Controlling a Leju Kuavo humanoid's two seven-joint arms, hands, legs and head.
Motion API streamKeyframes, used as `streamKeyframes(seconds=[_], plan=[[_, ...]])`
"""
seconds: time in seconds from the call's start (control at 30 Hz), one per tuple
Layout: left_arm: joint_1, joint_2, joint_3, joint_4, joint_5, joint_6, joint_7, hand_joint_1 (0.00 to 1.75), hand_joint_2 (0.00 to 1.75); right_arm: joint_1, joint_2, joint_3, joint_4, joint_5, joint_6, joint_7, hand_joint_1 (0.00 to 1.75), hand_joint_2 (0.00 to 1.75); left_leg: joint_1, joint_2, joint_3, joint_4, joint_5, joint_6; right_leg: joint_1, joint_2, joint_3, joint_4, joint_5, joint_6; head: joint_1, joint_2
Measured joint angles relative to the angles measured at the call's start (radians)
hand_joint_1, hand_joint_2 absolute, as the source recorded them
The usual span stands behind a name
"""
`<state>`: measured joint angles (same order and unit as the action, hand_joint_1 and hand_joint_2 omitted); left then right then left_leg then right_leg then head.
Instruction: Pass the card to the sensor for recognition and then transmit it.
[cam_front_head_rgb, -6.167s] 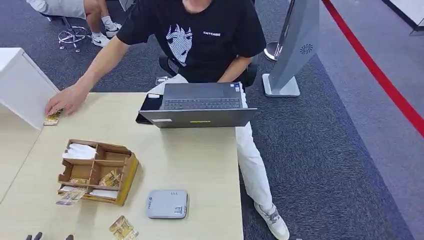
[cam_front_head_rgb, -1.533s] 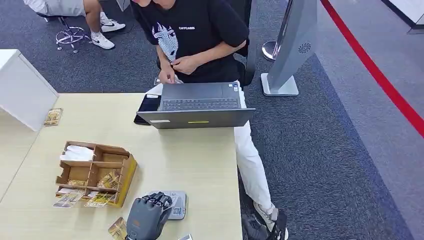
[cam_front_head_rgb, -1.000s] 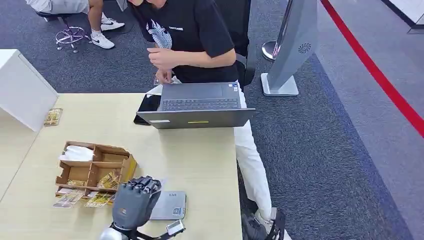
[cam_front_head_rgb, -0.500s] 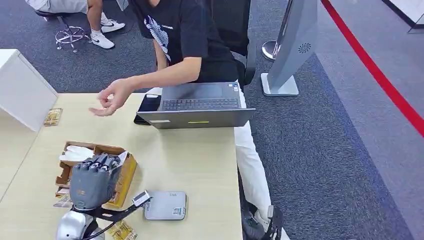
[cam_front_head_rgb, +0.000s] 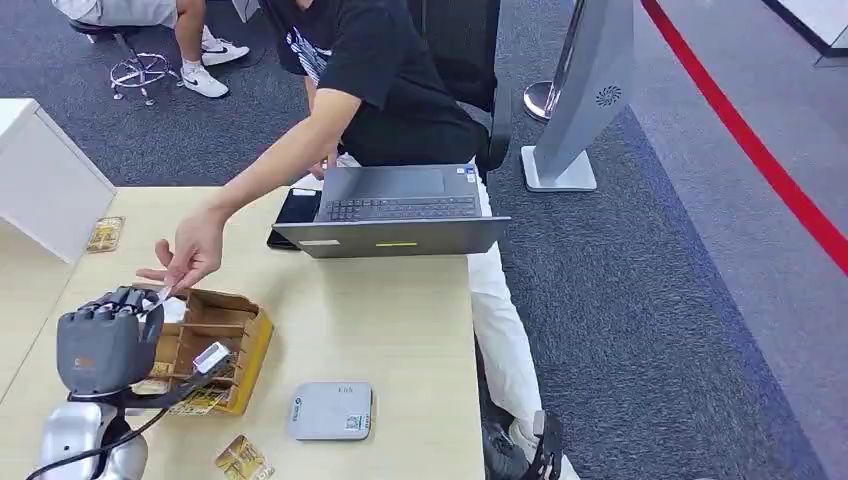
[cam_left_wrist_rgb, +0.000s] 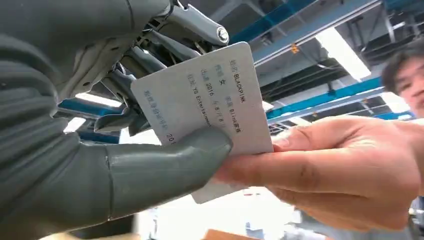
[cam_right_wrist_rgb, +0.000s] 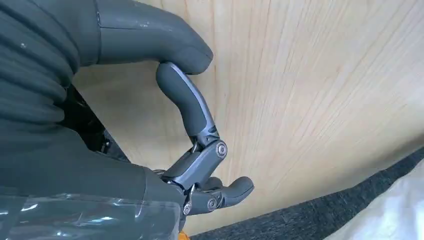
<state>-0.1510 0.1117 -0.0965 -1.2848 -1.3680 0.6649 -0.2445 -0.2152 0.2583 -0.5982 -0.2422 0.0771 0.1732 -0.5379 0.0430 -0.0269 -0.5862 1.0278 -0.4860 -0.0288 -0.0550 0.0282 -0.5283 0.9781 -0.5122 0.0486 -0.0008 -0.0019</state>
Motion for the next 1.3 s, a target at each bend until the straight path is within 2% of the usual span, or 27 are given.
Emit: streamKeyframes(seconds=[0.27, 0.3, 0.33, 0.6, 0.87, 1.07, 1.13, 1.2, 1.3], plan=[[-0.018, 0.023, 0.018, 0.017, 0.008, -0.001, -0.002, 1.71, 1.75, 0.0, 0.0, 0.002, 0.0, -0.001, -0.002, 0.0, 0.0, 1.75, 0.0, 0.003, 0.0, 0.0, 0.0, 0.0, 0.0, 0.003, 0.0, 0.0, 0.0, 0.0, 0.0, 0.0], [-0.018, 0.026, 0.021, 0.017, 0.016, 0.0, -0.006, 0.35, 1.75, 0.0, 0.0, 0.003, 0.0, -0.001, -0.003, 0.0, 0.0, 1.75, 0.0, 0.004, 0.0, 0.0, 0.0, 0.0, 0.0, 0.004, -0.001, 0.0, 0.0, 0.0, 0.0, 0.0], [-0.018, 0.028, 0.024, 0.017, 0.027, 0.002, -0.013, 0.0, 1.75, 0.0, 0.0, 0.004, 0.0, -0.002, -0.004, 0.0, 0.0, 1.75, 0.0, 0.004, 0.0, 0.0, -0.001, -0.001, 0.0, 0.004, -0.001, 0.0, 0.0, 0.0, 0.0, 0.0], [0.032, 0.012, 0.043, 0.01, 0.079, 0.018, -0.08, 0.0, 1.75, 0.0, 0.0, 0.017, 0.0, -0.025, -0.013, -0.004, 0.0, 1.75, 0.0, 0.004, 0.0, 0.0, -0.002, -0.002, 0.0, 0.004, -0.001, 0.0, -0.001, 0.0, 0.0, 0.0], [0.107, -0.027, 0.026, -0.071, -0.007, 0.019, -0.094, 0.0, 1.75, 0.001, 0.0, 0.021, 0.0, -0.044, -0.013, -0.016, 0.0, 1.75, 0.0, 0.004, 0.001, 0.0, -0.002, -0.002, 0.0, 0.004, -0.001, 0.0, 0.0, 0.0, 0.0, 0.0], [0.17, -0.043, -0.074, -0.149, -0.085, -0.015, -0.067, 0.0, 1.75, 0.001, 0.0, 0.022, 0.0, -0.059, -0.013, -0.018, 0.0, 1.75, 0.0, 0.004, 0.0, 0.0, -0.003, -0.001, 0.0, 0.004, -0.001, 0.0, 0.0, 0.0, 0.0, 0.0], [0.181, -0.043, -0.098, -0.161, -0.112, -0.053, -0.068, 0.0, 1.75, 0.001, 0.0, 0.022, 0.0, -0.063, -0.013, -0.019, 0.0, 1.75, 0.0, 0.004, 0.001, 0.0, -0.003, -0.001, 0.0, 0.004, -0.001, -0.001, -0.001, 0.0, 0.0, 0.0], [0.2, -0.029, -0.143, -0.174, -0.158, -0.104, -0.061, 0.0, 1.75, 0.001, 0.0, 0.023, 0.0, -0.077, -0.012, -0.023, 0.0, 1.75, 0.0, 0.004, 0.001, 0.0, -0.003, -0.001, 0.0, 0.004, -0.001, -0.001, -0.001, 0.0, 0.0, 0.0], [0.236, -0.004, -0.245, -0.188, -0.166, -0.141, -0.018, 0.0, 1.75, 0.003, -0.001, 0.023, 0.0, -0.084, -0.012, -0.035, 0.0, 1.75, 0.0, 0.004, 0.0, 0.0, -0.003, -0.002, 0.0, 0.004, -0.002, -0.001, -0.001, 0.0, 0.0, 0.0]])
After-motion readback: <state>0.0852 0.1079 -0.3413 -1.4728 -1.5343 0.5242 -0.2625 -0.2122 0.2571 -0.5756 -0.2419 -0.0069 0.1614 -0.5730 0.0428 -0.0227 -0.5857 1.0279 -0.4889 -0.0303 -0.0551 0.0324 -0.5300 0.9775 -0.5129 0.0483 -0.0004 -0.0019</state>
